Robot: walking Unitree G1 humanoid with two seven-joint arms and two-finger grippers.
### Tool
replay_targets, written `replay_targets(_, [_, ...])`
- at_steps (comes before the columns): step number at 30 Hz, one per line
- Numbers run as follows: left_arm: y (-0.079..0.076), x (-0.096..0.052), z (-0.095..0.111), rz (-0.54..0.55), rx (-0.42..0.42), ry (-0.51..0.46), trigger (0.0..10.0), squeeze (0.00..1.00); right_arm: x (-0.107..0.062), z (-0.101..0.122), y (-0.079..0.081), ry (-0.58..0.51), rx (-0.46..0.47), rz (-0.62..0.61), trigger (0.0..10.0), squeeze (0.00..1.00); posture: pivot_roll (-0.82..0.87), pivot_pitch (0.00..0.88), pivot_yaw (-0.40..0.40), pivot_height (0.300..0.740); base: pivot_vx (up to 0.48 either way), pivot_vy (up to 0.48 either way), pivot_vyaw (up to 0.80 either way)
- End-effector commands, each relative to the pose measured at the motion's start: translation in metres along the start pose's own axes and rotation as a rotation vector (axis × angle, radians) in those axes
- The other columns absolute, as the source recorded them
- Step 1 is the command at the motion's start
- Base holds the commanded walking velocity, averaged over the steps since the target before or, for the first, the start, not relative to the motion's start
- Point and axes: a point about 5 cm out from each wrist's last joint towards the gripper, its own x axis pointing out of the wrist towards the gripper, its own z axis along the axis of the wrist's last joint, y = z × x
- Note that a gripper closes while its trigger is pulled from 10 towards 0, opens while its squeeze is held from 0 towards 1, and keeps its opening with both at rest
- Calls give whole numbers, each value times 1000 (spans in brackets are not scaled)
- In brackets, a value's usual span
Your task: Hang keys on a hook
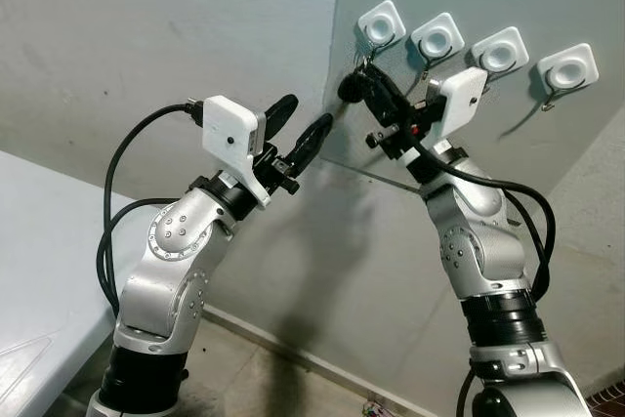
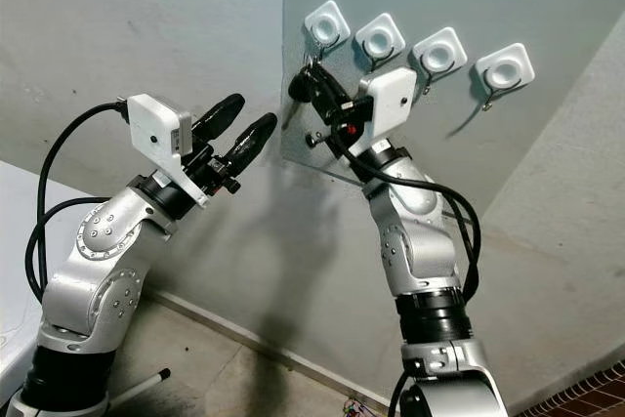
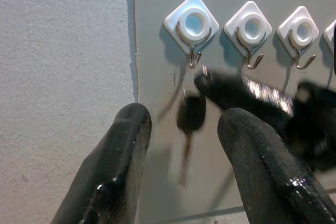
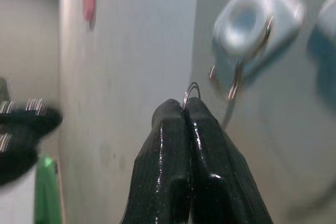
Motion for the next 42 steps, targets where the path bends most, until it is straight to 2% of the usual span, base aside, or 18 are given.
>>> replay_targets(1, [-3,2,6,-14,4,-20,10000,0,0,3,2,9,-23,30,10000,0,-68,0,-60,740,0,0,0])
replay_targets(6, [-4,2,6,-15,1,-23,10000,0,-3,3,4,21,-21,45,10000,0,-71,0,-59,740,0,0,0])
replay_targets(19, [-3,3,7,-15,4,-23,10000,0,7,28,2,-92,36,50,10000,0,-69,0,-60,740,0,0,0])
replay_targets(31, [-3,2,6,-11,2,-22,10000,0,17,37,1,-142,130,35,10000,0,-65,0,-61,740,0,0,0])
replay_targets(32, [-3,2,7,-9,2,-24,10000,0,18,37,1,-144,164,27,10000,0,-62,0,-64,740,0,0,0])
replay_targets(42, [-3,1,8,-7,2,-26,10000,0,12,37,-1,-162,255,-25,10000,0,-64,0,-63,740,0,0,0])
